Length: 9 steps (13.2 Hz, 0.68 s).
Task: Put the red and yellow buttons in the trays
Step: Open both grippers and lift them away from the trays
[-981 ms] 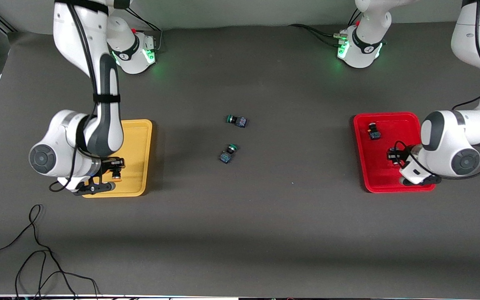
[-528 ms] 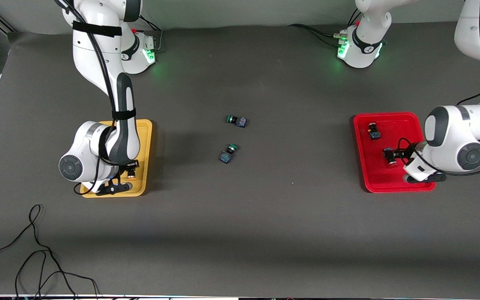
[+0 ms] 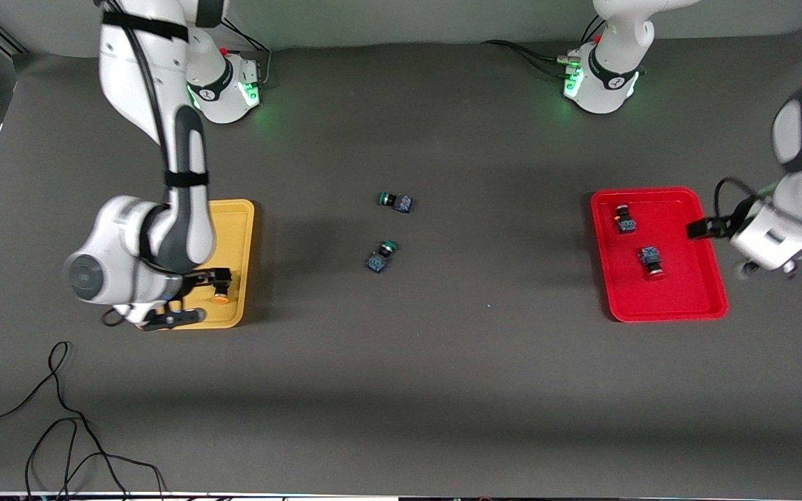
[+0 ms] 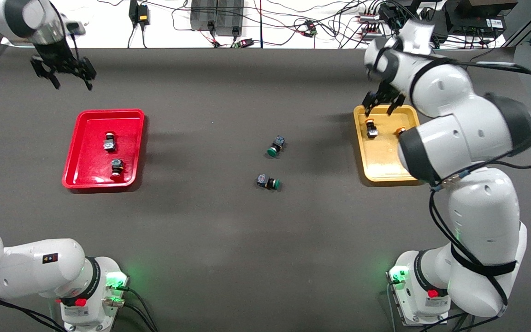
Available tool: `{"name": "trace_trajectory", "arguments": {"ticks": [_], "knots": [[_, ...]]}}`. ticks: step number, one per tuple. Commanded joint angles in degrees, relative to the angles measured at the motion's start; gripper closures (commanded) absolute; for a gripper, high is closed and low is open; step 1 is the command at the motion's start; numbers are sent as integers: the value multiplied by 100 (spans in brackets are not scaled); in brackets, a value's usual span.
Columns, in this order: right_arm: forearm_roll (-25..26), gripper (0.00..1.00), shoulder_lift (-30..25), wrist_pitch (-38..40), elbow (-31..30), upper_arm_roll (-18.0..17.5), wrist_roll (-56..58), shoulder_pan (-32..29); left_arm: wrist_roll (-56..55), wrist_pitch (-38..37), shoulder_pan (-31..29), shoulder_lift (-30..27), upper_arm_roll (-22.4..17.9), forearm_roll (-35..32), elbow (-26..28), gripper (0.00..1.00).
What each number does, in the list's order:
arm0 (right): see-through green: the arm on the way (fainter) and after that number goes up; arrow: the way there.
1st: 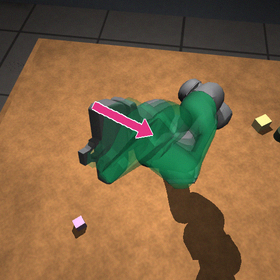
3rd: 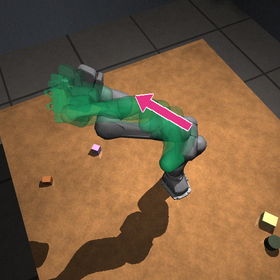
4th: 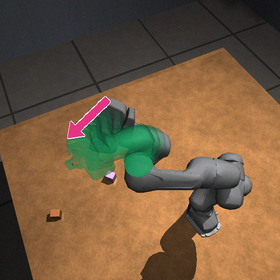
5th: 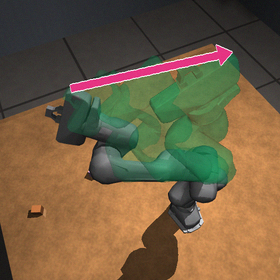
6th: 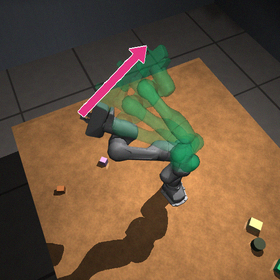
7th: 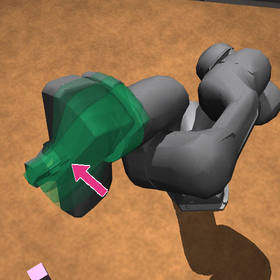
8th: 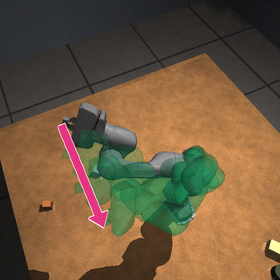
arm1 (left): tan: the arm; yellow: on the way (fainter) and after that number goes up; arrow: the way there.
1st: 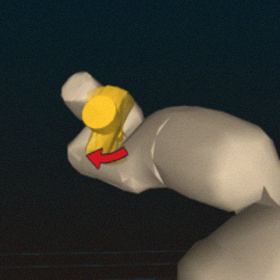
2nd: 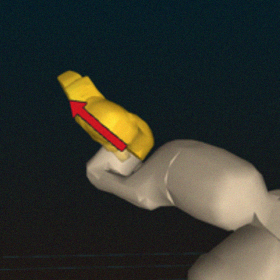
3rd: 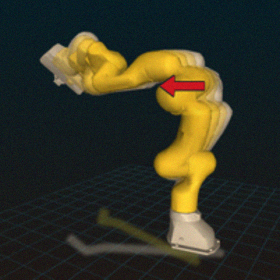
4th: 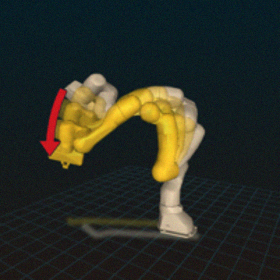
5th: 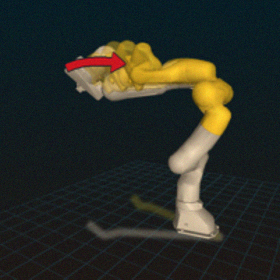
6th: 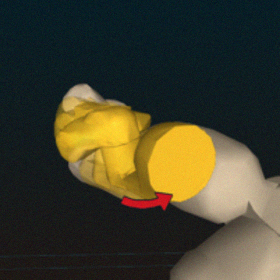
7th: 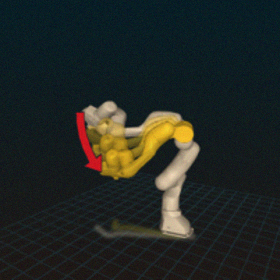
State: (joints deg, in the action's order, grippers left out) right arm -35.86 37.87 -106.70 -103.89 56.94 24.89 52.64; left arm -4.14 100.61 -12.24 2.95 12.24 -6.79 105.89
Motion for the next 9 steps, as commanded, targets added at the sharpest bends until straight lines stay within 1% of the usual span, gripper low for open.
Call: {"name": "trace_trajectory", "arguments": {"ticks": [1,2,3,4,6,8,9], "knots": [[290,0,-473,701,307,841,-588,613,62,-173,90,-618,7,230,89,0],[299,0,-508,912,456,1228,-703,912,97,-304,99,-820,-2,248,107,0],[299,0,-500,1071,570,1527,-765,1149,106,-566,91,-962,-19,292,98,0],[308,0,-500,1194,728,1722,-853,1265,185,-673,82,-1102,-28,344,98,0],[474,0,-500,1641,1210,1837,-1046,1257,396,-700,73,-1165,-37,362,63,0],[614,0,-526,1897,1659,1873,-1433,1275,405,-753,64,-1174,-37,371,37,0],[781,0,-674,1951,1835,1838,-1599,1266,405,-814,64,-1174,-37,415,19,0]]}}
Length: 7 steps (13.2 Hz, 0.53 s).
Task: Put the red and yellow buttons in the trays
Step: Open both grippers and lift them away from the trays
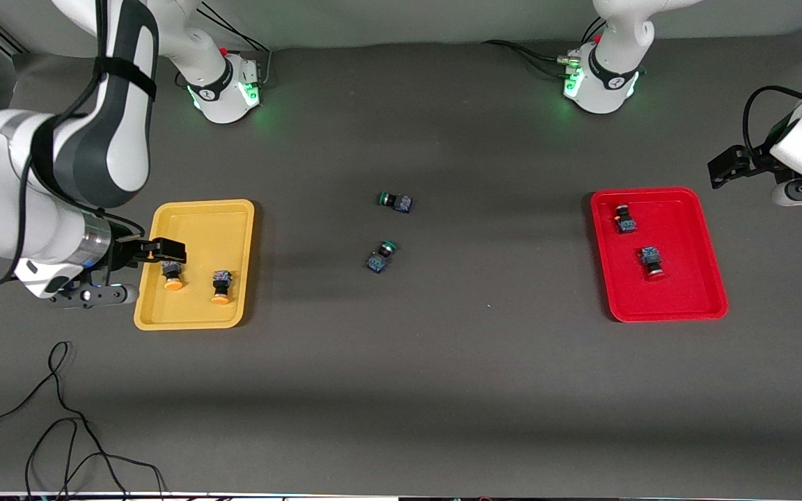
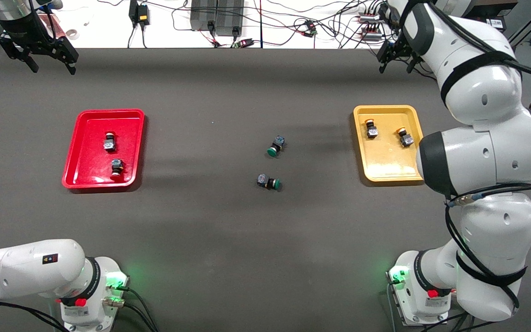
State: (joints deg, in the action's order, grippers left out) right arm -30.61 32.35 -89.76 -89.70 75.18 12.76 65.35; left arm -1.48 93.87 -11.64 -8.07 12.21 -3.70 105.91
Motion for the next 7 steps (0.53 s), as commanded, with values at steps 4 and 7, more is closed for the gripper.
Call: {"name": "trace_trajectory", "arguments": {"ticks": [4,7], "knots": [[1335,0,-1272,240,524,-1238,-1343,-626,183,-133,-13,-81,-43,326,-71,0],[2249,0,-2091,222,480,-3205,-1864,-2152,262,-185,-22,-72,-52,326,-229,0]]}}
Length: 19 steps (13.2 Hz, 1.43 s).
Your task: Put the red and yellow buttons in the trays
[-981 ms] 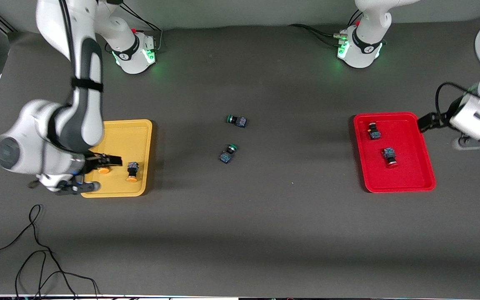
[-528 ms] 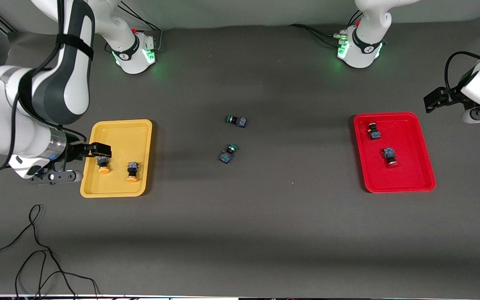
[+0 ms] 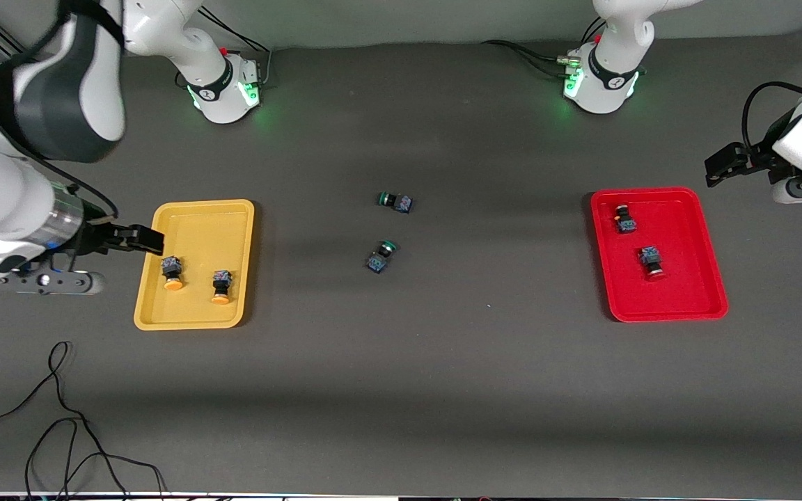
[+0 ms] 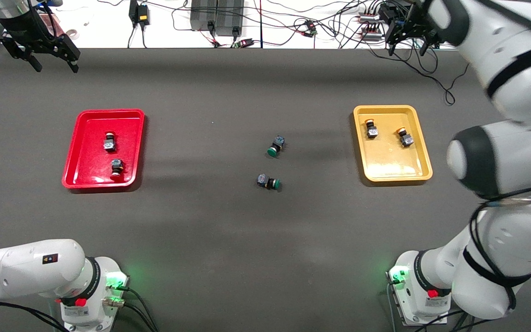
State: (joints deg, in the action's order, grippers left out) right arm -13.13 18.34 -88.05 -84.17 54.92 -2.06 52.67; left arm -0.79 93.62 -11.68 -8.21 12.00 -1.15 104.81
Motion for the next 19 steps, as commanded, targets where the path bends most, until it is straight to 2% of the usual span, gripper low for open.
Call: {"name": "trace_trajectory", "arguments": {"ticks": [1,3,7,8,10,12,19], "knots": [[644,0,-848,51,-100,-1890,-383,-1551,202,-169,-19,-58,-31,62,-119,0],[829,0,-1085,51,-179,-3113,-374,-2801,211,-196,-19,-50,-31,54,-119,0],[953,0,-1639,-80,-678,-4828,-374,-4691,316,-204,-27,-41,-39,45,-119,0],[961,0,-1779,-133,-802,-5119,-374,-5035,316,-204,-27,-41,-39,45,-119,0],[988,0,-1877,-143,-847,-5210,-348,-5179,316,-204,-27,-32,-57,36,-110,0],[1250,0,-1921,-125,-812,-5193,-304,-5153,316,-204,-27,-32,-57,36,-110,0],[1269,0,-1939,-37,-777,-5131,-93,-5153,316,-204,-19,-32,-57,27,-110,0]]}}
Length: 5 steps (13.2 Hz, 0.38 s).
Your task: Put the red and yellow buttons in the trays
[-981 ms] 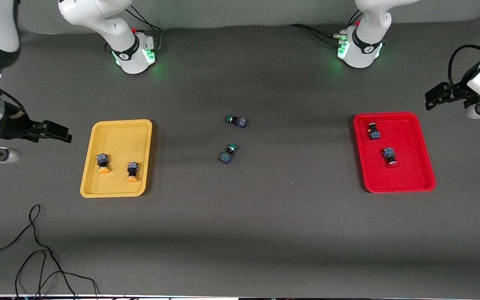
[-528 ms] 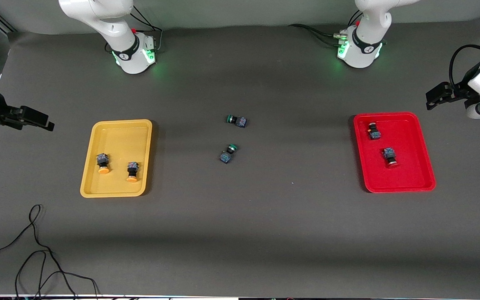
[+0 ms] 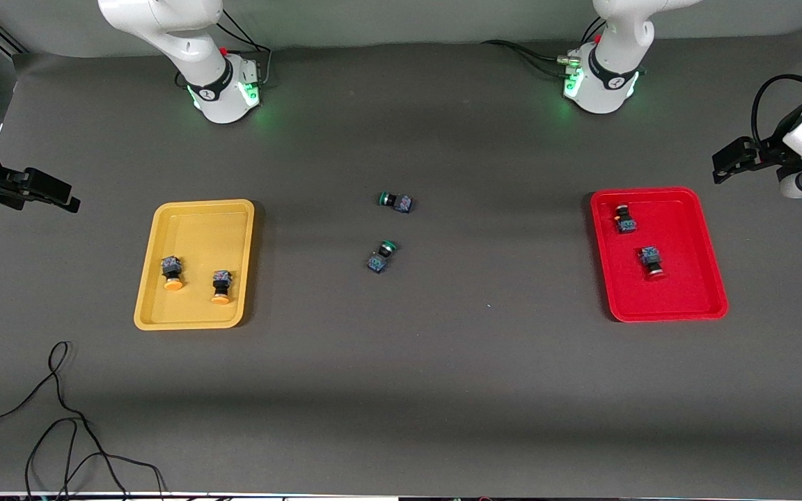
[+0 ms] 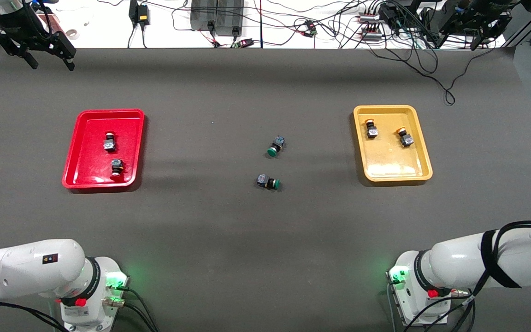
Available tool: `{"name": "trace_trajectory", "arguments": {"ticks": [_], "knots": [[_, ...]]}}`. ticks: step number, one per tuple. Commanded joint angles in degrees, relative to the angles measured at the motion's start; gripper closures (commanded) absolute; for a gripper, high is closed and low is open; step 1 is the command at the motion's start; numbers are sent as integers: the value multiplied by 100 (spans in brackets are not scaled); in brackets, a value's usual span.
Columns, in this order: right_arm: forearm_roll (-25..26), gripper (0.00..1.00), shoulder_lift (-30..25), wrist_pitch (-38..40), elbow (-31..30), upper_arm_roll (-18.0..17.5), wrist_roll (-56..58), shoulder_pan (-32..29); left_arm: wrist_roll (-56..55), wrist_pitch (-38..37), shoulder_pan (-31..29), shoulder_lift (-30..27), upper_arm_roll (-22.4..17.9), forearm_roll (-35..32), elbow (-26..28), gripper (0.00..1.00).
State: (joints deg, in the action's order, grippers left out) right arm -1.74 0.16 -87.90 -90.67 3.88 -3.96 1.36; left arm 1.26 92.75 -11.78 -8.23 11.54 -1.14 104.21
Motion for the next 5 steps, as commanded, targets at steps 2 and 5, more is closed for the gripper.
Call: {"name": "trace_trajectory", "arguments": {"ticks": [2,5], "knots": [[130,0,-121,-52,-118,-28,98,-22,111,-126,-18,-30,-12,26,-50,0],[209,0,-112,-52,-118,-28,124,-22,111,-117,-18,-21,-12,26,-41,0]]}}
